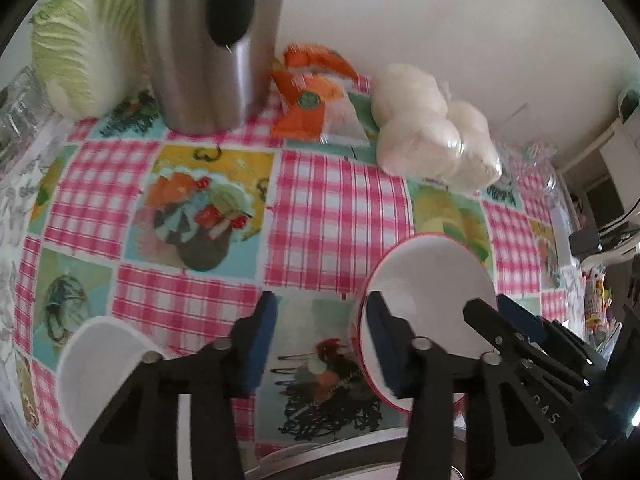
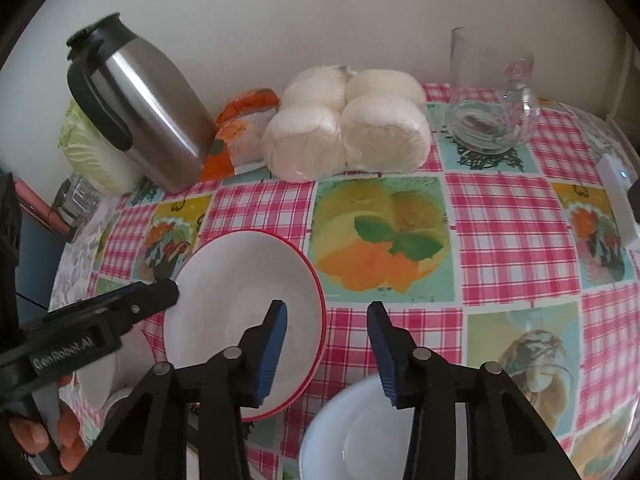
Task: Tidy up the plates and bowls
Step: 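Move both grippers to the red-rimmed white bowl and close on its rim, then carry the red-rimmed bowl with both grippers and lower it onto the floral plate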
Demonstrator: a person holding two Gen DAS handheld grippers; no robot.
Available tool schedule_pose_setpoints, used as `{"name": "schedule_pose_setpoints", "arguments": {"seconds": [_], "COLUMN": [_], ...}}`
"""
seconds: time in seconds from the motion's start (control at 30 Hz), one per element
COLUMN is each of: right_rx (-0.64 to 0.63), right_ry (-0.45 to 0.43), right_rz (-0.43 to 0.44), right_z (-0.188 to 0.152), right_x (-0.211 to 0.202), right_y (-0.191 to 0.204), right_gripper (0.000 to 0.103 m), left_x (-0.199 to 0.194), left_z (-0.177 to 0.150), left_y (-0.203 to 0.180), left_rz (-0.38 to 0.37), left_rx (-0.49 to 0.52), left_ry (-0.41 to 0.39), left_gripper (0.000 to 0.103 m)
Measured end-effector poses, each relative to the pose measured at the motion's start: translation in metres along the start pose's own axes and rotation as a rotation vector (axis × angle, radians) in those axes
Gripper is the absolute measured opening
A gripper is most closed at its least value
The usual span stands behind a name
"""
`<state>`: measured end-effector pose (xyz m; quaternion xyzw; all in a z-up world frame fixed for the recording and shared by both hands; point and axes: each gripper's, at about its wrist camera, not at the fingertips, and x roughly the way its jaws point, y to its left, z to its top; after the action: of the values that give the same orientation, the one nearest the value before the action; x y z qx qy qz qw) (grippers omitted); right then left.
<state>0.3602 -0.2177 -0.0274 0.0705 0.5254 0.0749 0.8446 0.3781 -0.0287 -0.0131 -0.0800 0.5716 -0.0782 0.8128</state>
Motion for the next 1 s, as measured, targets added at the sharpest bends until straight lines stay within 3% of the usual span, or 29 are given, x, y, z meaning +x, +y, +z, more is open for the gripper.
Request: {"name": "schedule_pose_setpoints", "arguments": {"seconds": [0.23,0.3,0.47,0.67,1.0], "right_rx": [-0.018,-0.025,-0.053,-0.069,-0.048], "right_ry": [0.057,0.078,0.106,0.124,0.071], "right_rz": [-0.019,-0.028,-0.060,-0.083,-0.059], "right_z": [0.002,0.002,0.002,0.002,0.002], "right_x": [0.017,0.021,0.030,0.038,0.028], "right_y": [0.007,0.009,0.015,0.019,0.012], "right_gripper": [0.016,0.014,0.011,0.011,0.009], "left_x": [0.028,0.036,0.048,0.054,0.037], "left_z": [-0.006,-0.007,-0.009,-0.010,-0.004], "left_y": [-0.012,-0.016,-0.026,-0.035,-0.032], "left_rz": [-0.020,-0.019,-0.019,0.002,-0.025], "left_rx": [0.002,0.007,0.019,0.024,0.040], "left_ry": [0.079,0.105,0.140,0.126,0.047], "left_gripper": [0.028,0.024,0.013,0.012,0.011]}}
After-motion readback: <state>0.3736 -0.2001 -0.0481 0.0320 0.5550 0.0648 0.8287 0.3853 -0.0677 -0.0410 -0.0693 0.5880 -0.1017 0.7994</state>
